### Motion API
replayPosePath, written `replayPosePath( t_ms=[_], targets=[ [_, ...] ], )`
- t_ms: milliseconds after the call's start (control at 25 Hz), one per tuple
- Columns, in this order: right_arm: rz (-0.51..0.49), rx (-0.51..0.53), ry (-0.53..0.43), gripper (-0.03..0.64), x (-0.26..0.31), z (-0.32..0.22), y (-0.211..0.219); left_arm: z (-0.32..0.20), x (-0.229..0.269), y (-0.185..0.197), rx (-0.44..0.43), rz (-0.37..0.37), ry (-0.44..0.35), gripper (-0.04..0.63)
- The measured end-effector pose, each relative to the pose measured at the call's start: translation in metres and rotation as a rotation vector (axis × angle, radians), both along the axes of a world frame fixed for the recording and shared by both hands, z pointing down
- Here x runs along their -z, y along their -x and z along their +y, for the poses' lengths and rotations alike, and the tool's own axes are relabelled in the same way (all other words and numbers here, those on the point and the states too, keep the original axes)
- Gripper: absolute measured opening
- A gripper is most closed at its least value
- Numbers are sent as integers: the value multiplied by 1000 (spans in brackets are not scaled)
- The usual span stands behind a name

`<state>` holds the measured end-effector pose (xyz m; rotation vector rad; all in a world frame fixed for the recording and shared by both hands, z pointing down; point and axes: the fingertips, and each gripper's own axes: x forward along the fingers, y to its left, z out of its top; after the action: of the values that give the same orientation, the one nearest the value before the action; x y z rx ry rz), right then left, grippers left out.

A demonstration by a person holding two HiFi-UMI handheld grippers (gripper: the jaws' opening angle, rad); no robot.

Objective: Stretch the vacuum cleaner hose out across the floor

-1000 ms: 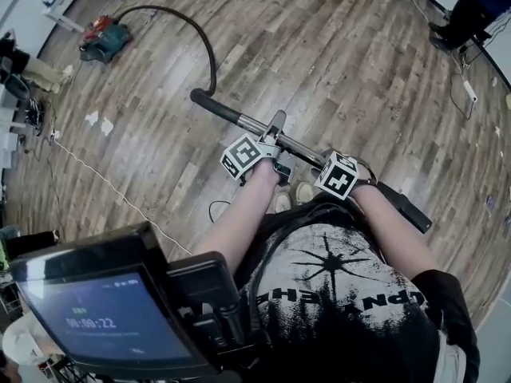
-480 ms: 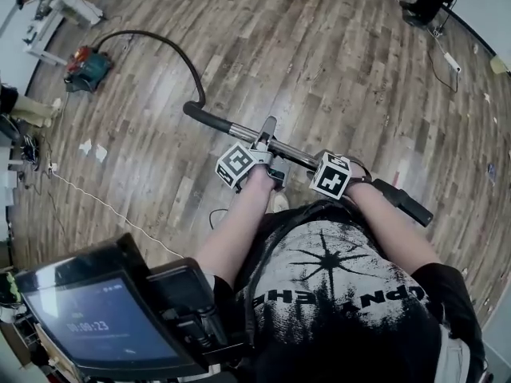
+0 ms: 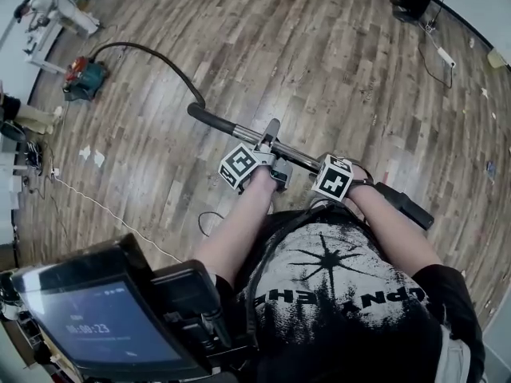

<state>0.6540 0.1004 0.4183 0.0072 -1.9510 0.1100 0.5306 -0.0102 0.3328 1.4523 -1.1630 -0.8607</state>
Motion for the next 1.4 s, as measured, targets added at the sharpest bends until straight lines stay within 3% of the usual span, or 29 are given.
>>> replayPosePath(
  t_ms=[480, 1000, 1400],
  targets=[
    [-8, -48, 7, 94, -6, -28, -99, -34, -8, -105, -48, -6, 18, 51],
    [23, -162, 2, 94, -19, -44, -102, -61, -23, -118, -156, 11, 25, 51],
    [74, -214, -133, 91, -32, -74, -124, -86, -38, -142, -187, 14, 43, 51]
  ],
)
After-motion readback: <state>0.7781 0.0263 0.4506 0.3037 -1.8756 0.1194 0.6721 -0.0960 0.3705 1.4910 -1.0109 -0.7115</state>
